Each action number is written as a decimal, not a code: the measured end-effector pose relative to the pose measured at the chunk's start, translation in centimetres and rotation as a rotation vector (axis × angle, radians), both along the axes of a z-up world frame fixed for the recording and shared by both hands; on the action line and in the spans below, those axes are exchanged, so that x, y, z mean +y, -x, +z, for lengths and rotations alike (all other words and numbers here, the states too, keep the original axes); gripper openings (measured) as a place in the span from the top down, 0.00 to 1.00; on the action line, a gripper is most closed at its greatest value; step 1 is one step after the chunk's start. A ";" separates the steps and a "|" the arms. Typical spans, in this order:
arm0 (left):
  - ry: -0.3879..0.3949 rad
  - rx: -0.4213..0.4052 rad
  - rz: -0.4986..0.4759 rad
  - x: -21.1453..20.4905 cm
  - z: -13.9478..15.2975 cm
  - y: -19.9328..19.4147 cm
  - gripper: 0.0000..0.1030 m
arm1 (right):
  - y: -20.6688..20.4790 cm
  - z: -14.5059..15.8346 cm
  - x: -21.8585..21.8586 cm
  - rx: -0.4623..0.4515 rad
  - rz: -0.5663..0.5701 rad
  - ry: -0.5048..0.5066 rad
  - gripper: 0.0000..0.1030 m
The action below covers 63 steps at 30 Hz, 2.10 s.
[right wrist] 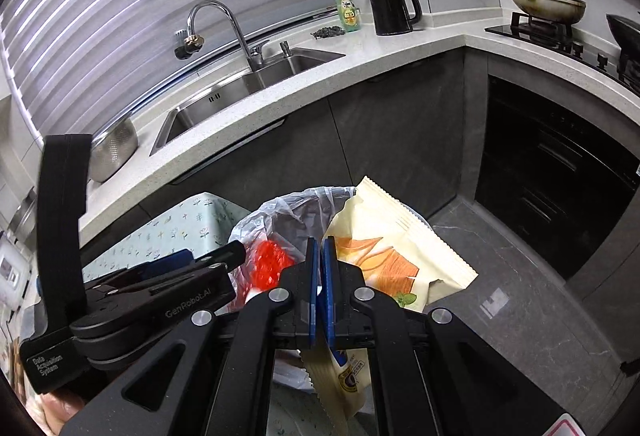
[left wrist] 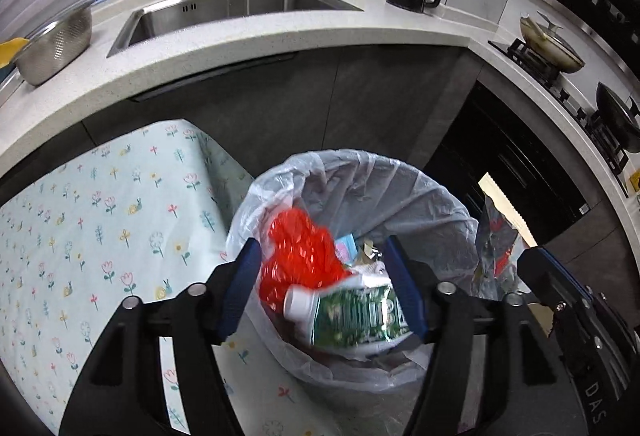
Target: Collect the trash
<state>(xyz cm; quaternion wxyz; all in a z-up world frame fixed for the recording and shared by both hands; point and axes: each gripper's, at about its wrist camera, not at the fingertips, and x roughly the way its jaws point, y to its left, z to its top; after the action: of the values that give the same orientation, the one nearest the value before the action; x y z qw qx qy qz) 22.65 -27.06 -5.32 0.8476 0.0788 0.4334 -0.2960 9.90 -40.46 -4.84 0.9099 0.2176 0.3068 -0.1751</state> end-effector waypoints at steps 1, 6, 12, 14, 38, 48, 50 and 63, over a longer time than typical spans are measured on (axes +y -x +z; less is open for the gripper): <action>0.001 -0.010 0.002 0.2 0.1 -0.1 0.38 | -0.3 -0.1 0.1 -0.001 0.007 -0.003 0.97; -0.019 -0.063 0.064 2.1 0.6 -0.7 0.36 | -2.5 -0.5 0.7 0.001 0.053 -0.006 0.97; -0.044 -0.085 0.140 4.8 0.6 -1.6 0.36 | -4.9 -1.1 2.1 0.023 0.085 0.005 0.73; -0.054 -0.098 0.153 5.5 0.6 -1.7 0.29 | -4.9 -0.9 2.6 0.008 0.076 0.006 0.62; -0.100 -0.131 0.206 11.5 2.6 3.9 0.17 | 2.7 3.0 8.8 0.075 0.102 0.160 0.34; -0.122 -0.140 0.232 13.3 2.9 7.1 0.13 | 6.5 3.0 10.2 0.099 0.080 0.189 0.19; -0.123 -0.140 0.230 13.6 2.9 7.8 0.13 | 7.1 2.9 10.6 0.104 0.075 0.208 0.18; -0.142 -0.139 0.224 14.1 2.2 11.3 0.10 | 10.2 1.4 10.5 0.137 0.057 0.203 0.06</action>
<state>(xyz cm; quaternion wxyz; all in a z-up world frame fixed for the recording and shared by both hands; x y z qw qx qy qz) 11.32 -12.94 -3.08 0.8955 0.1098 0.3996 -0.1622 -0.31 -29.93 -3.41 0.9087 0.1031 0.3551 -0.1940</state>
